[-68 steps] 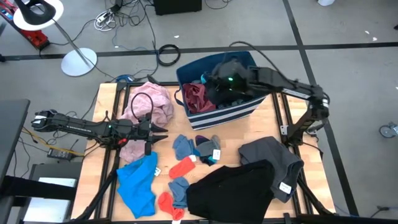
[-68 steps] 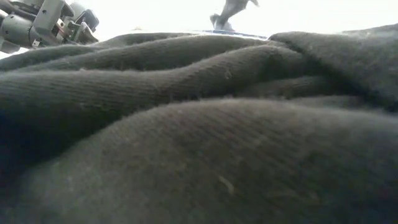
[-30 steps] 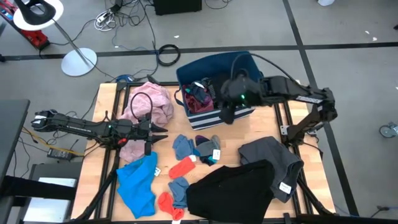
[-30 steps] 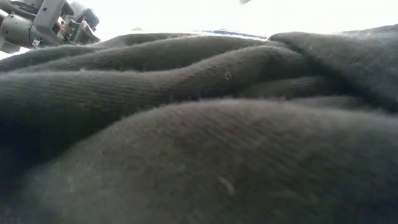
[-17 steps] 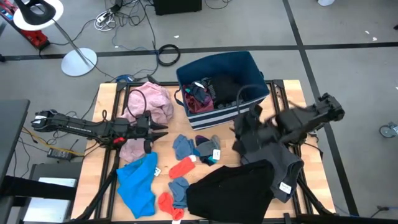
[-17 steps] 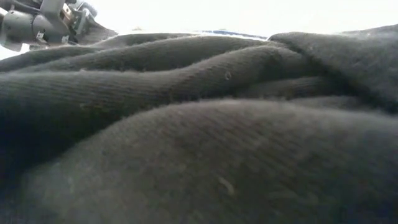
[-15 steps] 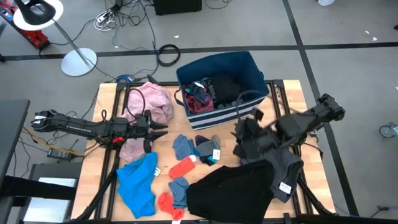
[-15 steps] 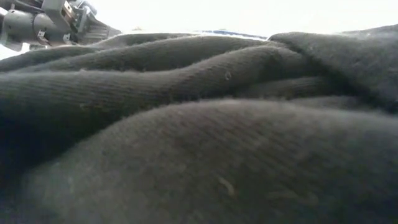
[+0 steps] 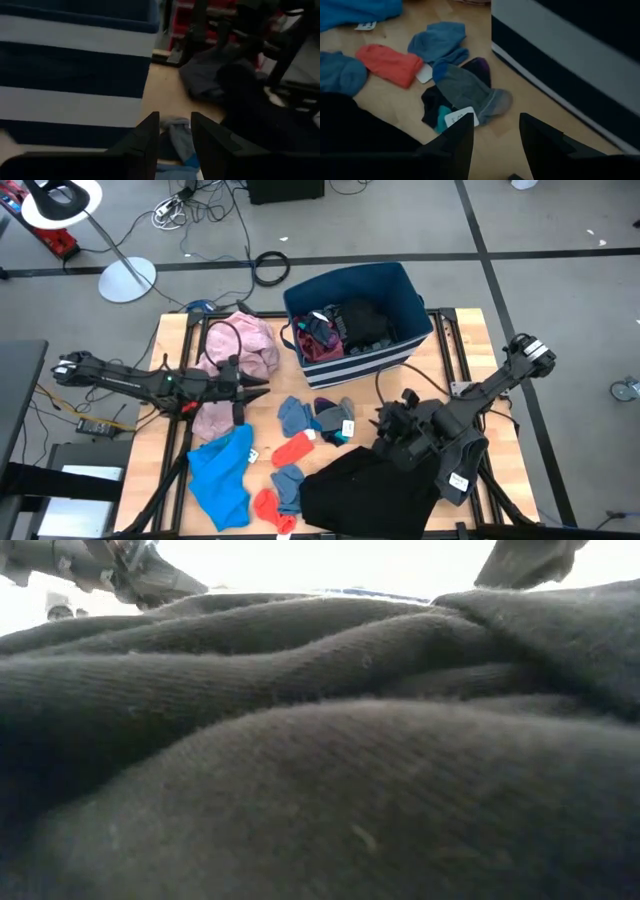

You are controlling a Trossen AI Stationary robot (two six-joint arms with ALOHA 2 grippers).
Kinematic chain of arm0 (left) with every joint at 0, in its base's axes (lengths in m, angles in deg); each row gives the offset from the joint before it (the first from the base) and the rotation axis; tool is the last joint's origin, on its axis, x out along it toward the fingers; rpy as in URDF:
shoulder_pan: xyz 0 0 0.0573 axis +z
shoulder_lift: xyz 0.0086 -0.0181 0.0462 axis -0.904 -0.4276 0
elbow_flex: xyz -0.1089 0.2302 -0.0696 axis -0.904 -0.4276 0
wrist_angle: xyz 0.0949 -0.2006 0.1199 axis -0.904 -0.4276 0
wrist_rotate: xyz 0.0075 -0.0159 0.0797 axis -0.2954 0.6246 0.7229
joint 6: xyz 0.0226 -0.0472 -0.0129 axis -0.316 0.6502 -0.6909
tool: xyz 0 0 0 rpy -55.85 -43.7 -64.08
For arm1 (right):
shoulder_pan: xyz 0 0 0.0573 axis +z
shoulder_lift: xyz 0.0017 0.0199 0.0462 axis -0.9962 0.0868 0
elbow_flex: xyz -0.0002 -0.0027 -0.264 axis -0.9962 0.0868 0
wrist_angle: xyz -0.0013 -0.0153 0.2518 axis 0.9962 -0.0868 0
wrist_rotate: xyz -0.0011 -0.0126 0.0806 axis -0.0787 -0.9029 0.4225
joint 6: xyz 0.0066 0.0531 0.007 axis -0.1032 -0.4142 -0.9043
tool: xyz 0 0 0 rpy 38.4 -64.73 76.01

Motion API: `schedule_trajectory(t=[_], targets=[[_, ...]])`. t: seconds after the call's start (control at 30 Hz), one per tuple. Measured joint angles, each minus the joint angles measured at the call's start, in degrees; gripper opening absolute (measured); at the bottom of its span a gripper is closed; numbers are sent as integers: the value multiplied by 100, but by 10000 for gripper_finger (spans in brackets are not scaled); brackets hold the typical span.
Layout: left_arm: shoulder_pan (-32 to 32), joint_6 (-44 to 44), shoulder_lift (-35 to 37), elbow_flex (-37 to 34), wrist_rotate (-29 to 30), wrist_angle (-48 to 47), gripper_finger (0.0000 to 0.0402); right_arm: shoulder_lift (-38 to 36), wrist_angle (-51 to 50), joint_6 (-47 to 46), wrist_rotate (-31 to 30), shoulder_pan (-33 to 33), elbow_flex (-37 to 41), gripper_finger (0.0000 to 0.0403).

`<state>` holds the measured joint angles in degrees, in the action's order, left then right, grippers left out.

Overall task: Sort clothes
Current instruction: Put the pink shirt in the blue laundry bin organizer

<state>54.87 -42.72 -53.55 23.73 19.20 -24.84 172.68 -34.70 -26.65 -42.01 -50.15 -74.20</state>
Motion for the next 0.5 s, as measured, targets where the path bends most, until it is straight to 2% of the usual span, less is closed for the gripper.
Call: schedule_trajectory(t=[0.13,0.23,0.4,0.5], targets=[[-119,134,-14,699,748,-1258,115,0,730,-26,-20,0,489,156],[-40,580,-37,1209,1198,-2292,115,0,1067,-26,-22,0,739,156],[398,878,-34,1869,1337,-3171,114,0,1365,-4,-20,0,956,155],[767,874,-34,2107,1096,-3393,114,0,1365,1,-20,0,968,155]])
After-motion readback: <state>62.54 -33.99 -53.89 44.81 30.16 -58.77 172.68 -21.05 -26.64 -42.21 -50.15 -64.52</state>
